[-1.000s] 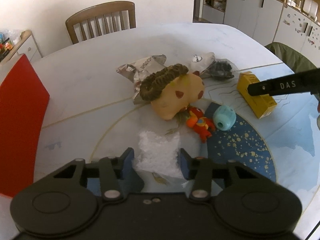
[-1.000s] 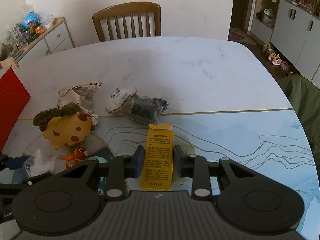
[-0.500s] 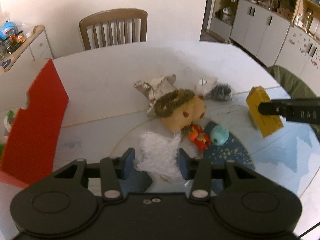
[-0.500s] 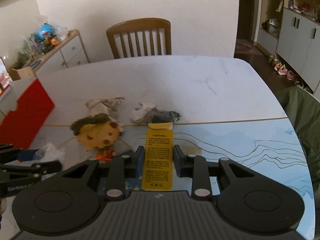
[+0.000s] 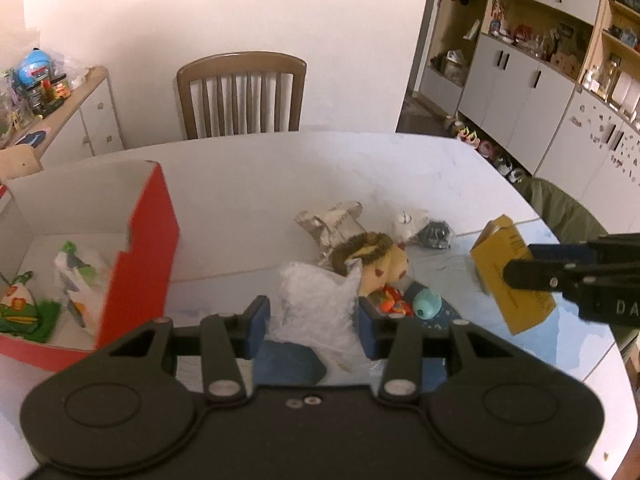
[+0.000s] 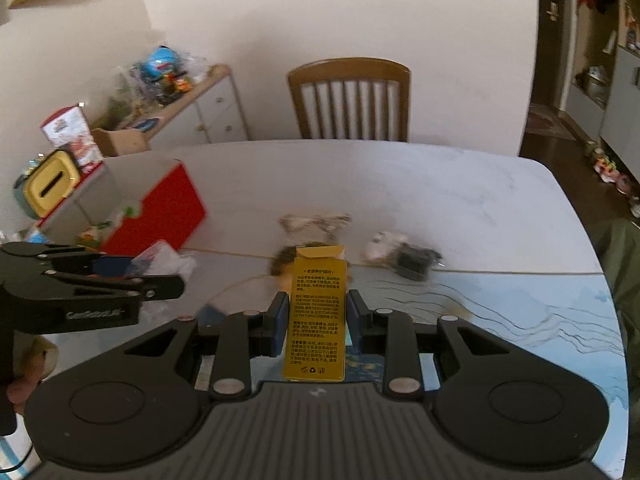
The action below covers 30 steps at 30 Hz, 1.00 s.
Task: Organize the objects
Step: 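Carry clear bag with left tool while right tool carries yellow box into box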
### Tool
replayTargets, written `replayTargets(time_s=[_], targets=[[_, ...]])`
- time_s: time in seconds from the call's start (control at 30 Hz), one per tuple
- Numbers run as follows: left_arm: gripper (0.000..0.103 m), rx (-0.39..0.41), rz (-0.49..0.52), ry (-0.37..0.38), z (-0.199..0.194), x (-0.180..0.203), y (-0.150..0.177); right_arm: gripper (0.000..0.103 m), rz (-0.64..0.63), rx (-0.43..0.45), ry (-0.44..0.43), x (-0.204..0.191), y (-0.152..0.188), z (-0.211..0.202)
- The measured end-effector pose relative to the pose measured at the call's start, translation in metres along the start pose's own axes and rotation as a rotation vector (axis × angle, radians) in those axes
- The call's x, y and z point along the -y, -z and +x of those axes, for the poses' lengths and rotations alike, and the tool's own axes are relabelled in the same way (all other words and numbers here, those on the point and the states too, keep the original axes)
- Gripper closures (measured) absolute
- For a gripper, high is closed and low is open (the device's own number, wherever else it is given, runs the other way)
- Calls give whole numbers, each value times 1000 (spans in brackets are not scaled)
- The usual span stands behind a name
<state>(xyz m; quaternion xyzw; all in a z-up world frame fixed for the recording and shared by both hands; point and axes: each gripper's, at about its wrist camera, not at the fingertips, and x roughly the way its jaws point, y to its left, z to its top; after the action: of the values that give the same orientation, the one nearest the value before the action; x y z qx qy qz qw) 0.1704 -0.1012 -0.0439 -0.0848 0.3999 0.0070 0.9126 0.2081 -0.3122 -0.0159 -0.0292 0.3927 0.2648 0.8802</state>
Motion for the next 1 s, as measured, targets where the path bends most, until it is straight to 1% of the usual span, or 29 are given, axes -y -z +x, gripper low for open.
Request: replayTargets(time_s=[0.23, 0.43, 0.67, 0.83, 1.0], targets=[[59, 20, -25, 1, -27, -30, -9, 74, -42, 11, -60, -46, -19, -6], [59, 47, -63, 3, -46, -69, -15, 74, -63, 11, -103, -90, -37, -2], [59, 64, -95, -17, -61, -123, -19, 74, -112, 21, -120, -151, -56, 11], [59, 57, -109, -38, -66, -162, -22, 74, -120, 20, -125, -188, -65, 26], [59, 40, -121, -63, -62, -202, -28, 74, -112, 9, -124, -219, -73, 47]])
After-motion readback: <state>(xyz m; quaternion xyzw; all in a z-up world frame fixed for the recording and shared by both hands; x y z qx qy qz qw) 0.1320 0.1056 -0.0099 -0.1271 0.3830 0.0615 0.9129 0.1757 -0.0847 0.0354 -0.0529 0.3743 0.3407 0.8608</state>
